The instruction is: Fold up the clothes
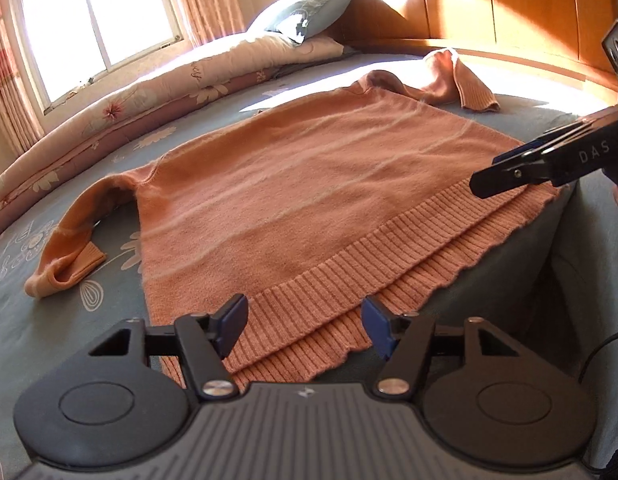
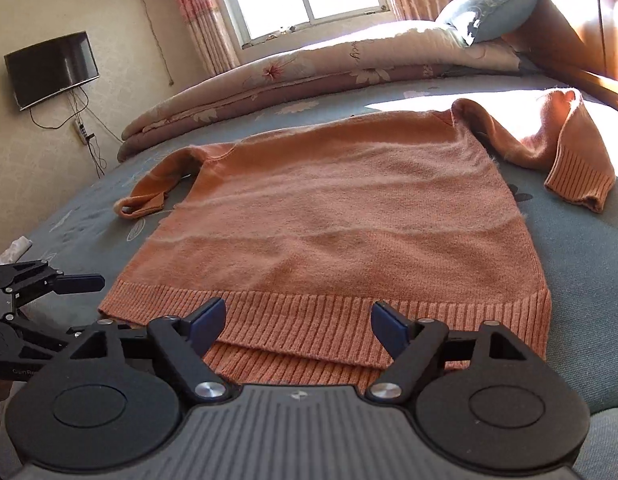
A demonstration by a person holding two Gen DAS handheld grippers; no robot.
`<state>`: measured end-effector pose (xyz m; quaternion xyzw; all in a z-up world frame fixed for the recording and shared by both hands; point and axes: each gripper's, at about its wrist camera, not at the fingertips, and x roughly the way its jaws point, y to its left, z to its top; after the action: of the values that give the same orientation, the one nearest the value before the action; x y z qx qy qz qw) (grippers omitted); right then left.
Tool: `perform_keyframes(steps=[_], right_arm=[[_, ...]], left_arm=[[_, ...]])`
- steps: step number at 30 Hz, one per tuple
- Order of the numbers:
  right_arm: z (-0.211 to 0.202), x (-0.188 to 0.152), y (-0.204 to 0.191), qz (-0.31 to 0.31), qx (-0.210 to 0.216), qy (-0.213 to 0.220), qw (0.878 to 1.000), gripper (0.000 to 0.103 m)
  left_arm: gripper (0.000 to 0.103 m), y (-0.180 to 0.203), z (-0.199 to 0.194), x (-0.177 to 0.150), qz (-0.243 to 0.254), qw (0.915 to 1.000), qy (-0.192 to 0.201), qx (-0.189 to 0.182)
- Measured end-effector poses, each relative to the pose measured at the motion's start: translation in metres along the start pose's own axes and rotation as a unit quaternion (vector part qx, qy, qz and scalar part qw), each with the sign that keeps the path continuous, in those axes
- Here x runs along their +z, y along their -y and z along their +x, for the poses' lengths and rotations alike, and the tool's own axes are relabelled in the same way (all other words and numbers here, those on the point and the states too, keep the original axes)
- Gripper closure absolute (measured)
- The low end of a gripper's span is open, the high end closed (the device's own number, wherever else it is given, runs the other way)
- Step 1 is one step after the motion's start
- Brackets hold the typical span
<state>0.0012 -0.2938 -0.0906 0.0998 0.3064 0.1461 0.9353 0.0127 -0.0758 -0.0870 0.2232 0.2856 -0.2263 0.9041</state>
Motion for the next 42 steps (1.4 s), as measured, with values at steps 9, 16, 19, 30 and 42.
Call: perform_keyframes(steps=[9,16,19,30,42], right_arm=[[0.019,-0.012,-0.056,-0.252,0.055,-0.069,0.964,0.053],[0.034,-0.022,-0.077,-0.374,0.041,-0.102,0.921,0.068],[0.032,-0.017,-0.079,-0.382,0.028,-0.094,0.919,0.088],[0.023,-0.007,-0.077,-0.368,0.039,-0.075,0.926,0.078],[0.037,-0.022,-0.094,-0.441,0.011,-0.057,0.896,0.099]], left_arm=[[0.054,0.04,0.005,-0.003,0.141,0.9894,0.014,-0.034],[0.054,0.053,0.02,0.0,0.177,0.9831,0.009,-0.043],[0.054,0.059,0.026,0.001,0.191,0.9802,0.012,-0.049],[0.065,0.048,0.029,0.011,0.18,0.9828,0.035,-0.02],[0.102,0.06,0.032,0.006,0.241,0.9688,0.025,-0.049]])
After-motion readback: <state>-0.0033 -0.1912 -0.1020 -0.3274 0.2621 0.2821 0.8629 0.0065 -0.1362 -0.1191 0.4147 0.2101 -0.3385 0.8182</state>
